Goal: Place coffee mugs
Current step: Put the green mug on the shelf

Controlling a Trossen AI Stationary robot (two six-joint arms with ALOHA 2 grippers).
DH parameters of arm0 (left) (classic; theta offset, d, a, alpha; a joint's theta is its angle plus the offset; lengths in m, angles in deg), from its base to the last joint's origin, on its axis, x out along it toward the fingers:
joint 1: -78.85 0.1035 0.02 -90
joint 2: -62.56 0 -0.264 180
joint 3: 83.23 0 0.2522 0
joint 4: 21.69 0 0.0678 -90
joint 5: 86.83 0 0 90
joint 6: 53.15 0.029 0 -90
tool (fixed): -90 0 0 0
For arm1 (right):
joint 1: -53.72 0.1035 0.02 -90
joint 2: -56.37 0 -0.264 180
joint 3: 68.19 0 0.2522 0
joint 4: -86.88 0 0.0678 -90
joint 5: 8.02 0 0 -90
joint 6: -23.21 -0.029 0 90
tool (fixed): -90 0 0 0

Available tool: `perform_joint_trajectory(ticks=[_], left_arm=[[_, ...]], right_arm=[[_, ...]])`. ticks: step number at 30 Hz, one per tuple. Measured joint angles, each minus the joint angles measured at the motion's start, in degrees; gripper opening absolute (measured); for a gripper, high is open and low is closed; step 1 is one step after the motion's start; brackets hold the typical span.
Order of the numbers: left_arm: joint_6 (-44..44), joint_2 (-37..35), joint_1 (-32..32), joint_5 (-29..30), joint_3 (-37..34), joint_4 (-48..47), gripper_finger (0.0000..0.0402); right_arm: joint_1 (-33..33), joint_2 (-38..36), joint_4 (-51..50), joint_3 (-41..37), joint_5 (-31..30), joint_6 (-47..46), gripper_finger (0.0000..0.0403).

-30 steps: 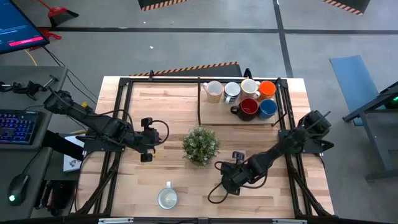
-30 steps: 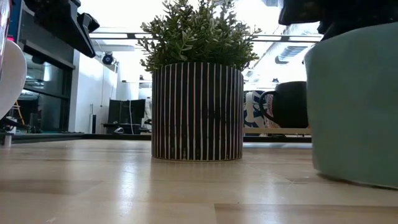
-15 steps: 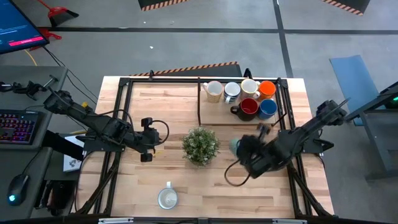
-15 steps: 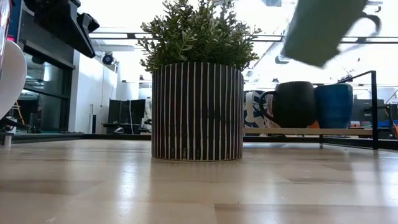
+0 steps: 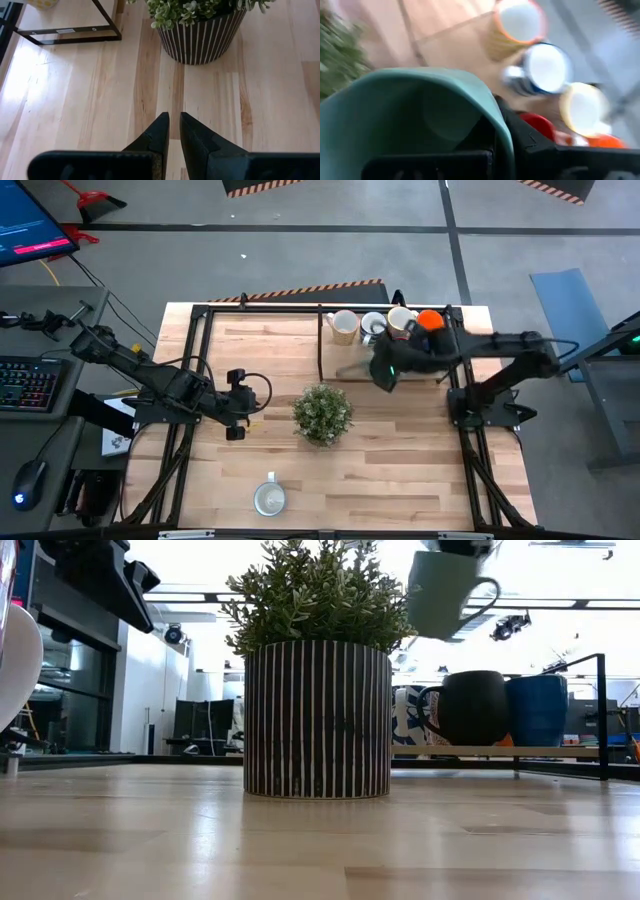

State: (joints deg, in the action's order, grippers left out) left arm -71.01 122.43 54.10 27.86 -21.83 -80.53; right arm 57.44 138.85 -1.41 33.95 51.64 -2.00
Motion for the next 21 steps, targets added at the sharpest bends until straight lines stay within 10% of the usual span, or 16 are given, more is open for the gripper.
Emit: perform_joint_trajectory(ticks=[4,21], left_arm=[[-0.05,0.00,0.00,0.00,0.00,0.58,0.0035],[-1.45,0.01,0.00,-0.03,0.02,2.34,0.0035]], right_arm=[[-8.64,0.64,7.43,-0.69,11.91,5.40,0.0000],[-15.00,14.70,10.55,-1.16,16.98,12.86,0.0000]])
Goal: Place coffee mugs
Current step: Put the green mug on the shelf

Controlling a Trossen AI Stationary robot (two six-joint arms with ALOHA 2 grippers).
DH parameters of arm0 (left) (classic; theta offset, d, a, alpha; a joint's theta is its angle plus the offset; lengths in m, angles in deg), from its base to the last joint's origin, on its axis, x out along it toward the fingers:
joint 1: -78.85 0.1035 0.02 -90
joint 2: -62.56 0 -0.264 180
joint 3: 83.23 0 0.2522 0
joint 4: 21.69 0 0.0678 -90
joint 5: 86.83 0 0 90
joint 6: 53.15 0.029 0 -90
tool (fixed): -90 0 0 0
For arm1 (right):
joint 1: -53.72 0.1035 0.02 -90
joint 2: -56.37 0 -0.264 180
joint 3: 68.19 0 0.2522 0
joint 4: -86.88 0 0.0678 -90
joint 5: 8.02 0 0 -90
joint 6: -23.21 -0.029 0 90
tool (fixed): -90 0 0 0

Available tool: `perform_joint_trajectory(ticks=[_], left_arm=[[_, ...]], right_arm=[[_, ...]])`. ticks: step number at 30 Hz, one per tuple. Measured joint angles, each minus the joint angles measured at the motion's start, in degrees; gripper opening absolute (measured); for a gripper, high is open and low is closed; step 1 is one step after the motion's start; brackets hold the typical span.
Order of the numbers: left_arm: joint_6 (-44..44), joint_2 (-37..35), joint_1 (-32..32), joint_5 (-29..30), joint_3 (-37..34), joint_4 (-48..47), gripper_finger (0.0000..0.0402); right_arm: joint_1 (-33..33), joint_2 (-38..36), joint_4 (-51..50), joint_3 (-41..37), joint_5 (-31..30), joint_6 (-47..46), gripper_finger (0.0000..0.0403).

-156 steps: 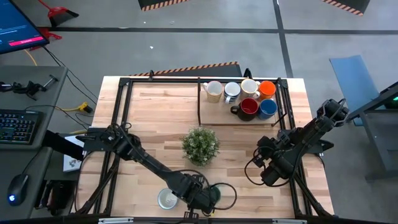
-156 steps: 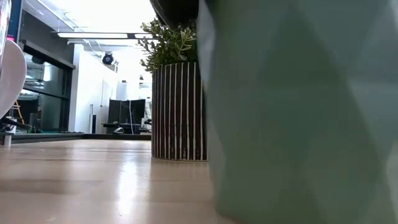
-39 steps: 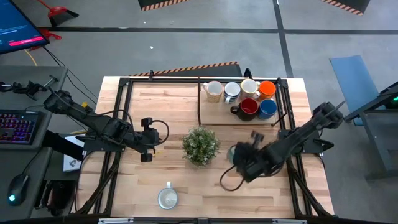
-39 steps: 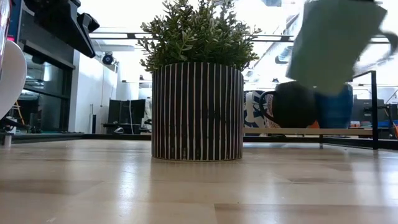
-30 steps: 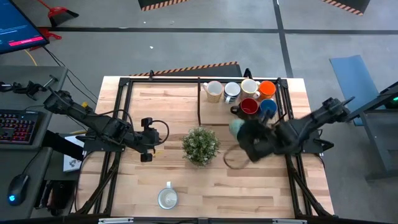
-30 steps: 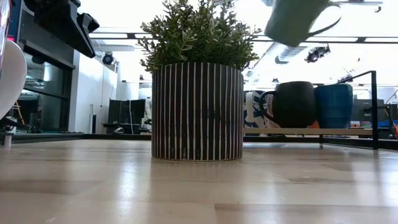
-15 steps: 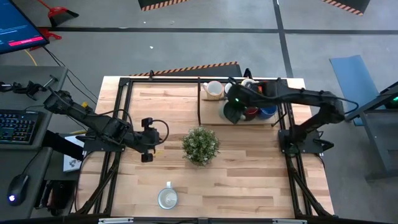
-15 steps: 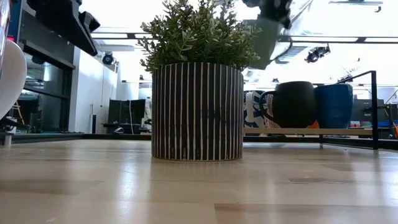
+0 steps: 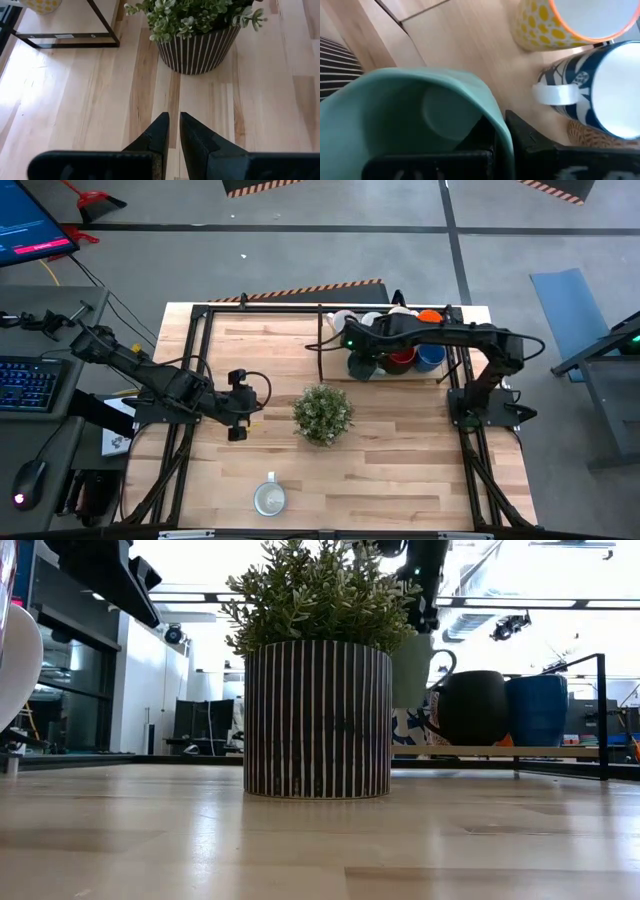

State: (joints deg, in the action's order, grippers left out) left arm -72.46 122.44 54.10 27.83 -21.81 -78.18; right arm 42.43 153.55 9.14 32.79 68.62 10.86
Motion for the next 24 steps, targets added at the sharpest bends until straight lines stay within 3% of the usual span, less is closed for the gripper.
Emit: perform_joint_trajectory(ticks=[12,24], left_arm=[[-0.02,-0.01,0.00,0.00,0.00,0.04,0.0035],[0.56,0.00,0.00,-0.02,0.00,-0.07,0.0035]], right_arm=[[-1.27,4.09,0.02,-0.02,-3.67,0.89,0.0000],[-4.43,5.89,-0.15,-0.02,-0.55,0.98,0.0000]])
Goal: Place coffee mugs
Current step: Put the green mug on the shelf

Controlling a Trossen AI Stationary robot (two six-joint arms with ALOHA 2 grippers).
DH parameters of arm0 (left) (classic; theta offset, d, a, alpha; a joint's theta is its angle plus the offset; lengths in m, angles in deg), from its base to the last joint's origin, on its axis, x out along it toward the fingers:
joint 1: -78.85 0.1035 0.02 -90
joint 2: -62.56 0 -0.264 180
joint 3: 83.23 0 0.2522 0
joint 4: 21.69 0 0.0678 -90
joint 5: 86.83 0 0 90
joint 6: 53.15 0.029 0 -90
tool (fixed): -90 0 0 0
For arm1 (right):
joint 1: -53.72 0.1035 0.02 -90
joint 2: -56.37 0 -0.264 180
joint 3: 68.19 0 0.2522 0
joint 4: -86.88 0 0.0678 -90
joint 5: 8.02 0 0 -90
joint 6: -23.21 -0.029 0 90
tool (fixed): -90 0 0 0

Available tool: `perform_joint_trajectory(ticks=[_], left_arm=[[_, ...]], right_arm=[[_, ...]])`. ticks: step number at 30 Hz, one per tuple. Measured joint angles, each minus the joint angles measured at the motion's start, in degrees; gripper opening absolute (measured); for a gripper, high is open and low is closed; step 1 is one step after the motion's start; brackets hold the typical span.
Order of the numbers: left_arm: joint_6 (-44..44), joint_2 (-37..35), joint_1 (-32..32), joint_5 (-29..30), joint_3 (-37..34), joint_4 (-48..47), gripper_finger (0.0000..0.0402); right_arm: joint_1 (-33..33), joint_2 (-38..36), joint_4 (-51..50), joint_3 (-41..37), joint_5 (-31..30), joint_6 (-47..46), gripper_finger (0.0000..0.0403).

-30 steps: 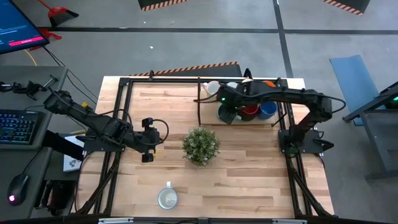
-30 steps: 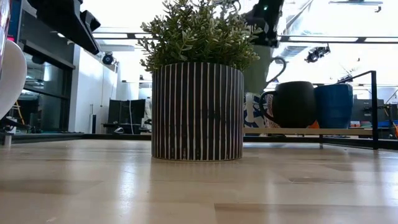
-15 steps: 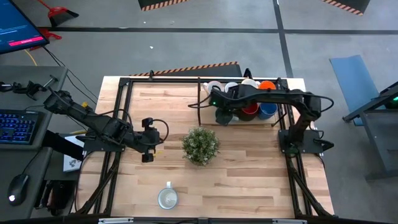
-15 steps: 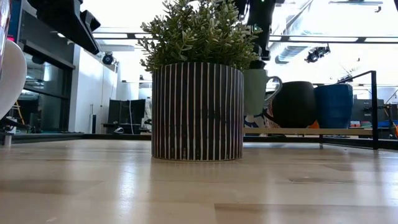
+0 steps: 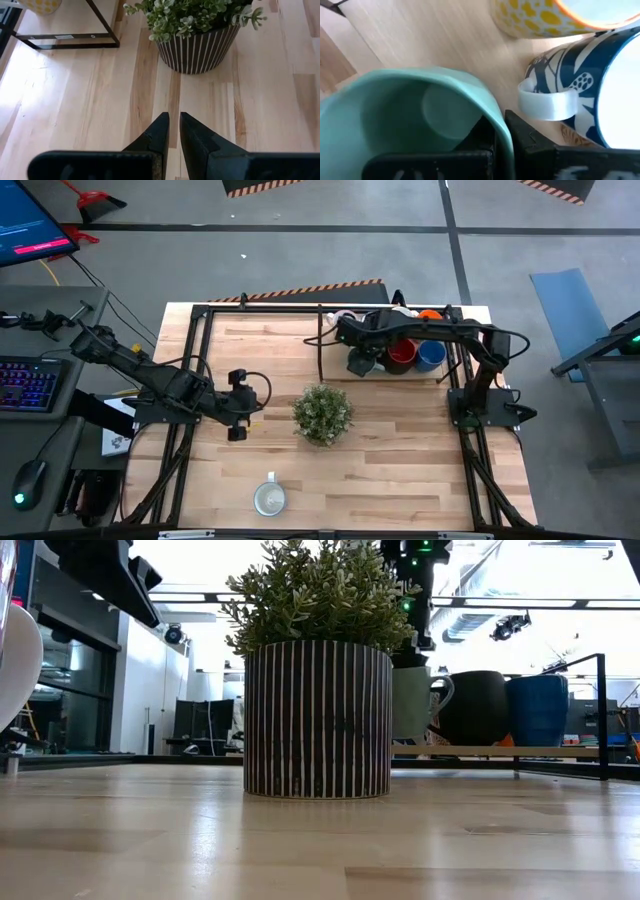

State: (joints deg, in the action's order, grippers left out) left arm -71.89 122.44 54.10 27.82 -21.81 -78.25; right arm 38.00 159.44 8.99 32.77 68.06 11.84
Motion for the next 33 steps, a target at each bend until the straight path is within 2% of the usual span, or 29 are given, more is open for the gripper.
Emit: perform_joint_trajectory(ticks=[14,33], left_arm=[[0.88,0.00,0.00,0.00,0.00,0.02,0.0035],[0.86,0.02,0.00,-0.01,0.00,0.03,0.0035]], right_arm=[[-0.43,1.70,0.05,0.00,-0.51,0.23,0.0006],[-3.83,0.12,0.26,0.01,-1.95,3.43,0.0095]])
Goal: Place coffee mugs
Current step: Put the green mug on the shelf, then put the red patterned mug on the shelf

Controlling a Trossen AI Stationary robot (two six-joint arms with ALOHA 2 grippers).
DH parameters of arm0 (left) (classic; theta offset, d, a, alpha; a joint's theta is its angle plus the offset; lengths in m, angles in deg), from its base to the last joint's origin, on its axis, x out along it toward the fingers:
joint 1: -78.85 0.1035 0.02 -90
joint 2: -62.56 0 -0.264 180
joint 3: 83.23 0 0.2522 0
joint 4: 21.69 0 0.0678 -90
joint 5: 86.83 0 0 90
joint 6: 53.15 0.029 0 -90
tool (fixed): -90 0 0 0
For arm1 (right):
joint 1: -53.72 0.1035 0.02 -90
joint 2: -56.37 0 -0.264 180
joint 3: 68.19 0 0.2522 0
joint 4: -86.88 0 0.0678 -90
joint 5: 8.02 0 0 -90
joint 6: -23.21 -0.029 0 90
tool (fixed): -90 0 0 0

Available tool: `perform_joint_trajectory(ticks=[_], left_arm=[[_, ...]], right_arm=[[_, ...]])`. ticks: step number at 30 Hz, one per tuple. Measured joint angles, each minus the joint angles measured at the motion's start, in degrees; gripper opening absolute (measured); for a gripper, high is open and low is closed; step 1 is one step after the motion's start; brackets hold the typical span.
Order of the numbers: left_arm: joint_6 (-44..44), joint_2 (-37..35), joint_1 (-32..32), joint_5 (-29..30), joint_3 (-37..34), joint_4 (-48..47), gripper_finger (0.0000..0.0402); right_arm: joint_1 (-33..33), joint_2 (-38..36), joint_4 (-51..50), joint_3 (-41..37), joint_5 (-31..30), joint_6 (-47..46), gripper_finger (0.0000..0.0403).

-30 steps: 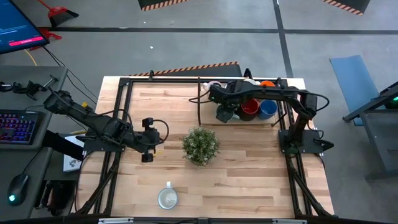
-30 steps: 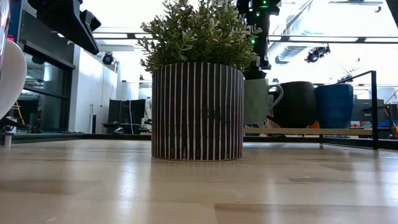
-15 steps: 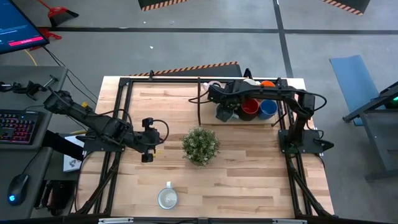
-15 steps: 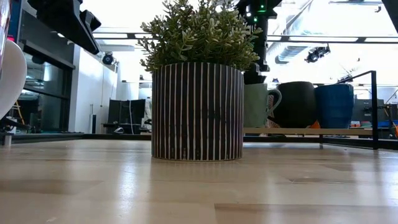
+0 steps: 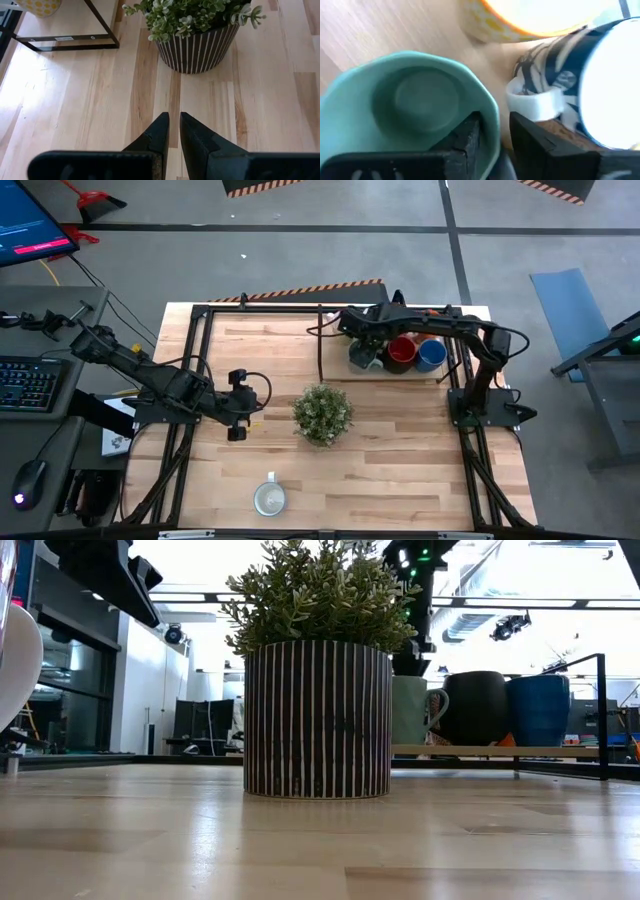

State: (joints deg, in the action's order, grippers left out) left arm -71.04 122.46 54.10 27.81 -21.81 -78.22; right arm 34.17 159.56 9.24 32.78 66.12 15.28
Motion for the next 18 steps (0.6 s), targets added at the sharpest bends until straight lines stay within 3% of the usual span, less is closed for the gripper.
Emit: perform_joint_trajectory(ticks=[9,18], left_arm=[[0.01,0.00,-0.01,0.00,0.00,0.01,0.0035],[-0.32,-0.02,-0.02,-0.31,0.00,-0.01,0.0035]], right_arm=[[2.77,-9.42,-0.11,0.05,2.03,-2.25,0.0101],[13.57,-19.73,-4.38,0.10,12.27,-9.57,0.0101]])
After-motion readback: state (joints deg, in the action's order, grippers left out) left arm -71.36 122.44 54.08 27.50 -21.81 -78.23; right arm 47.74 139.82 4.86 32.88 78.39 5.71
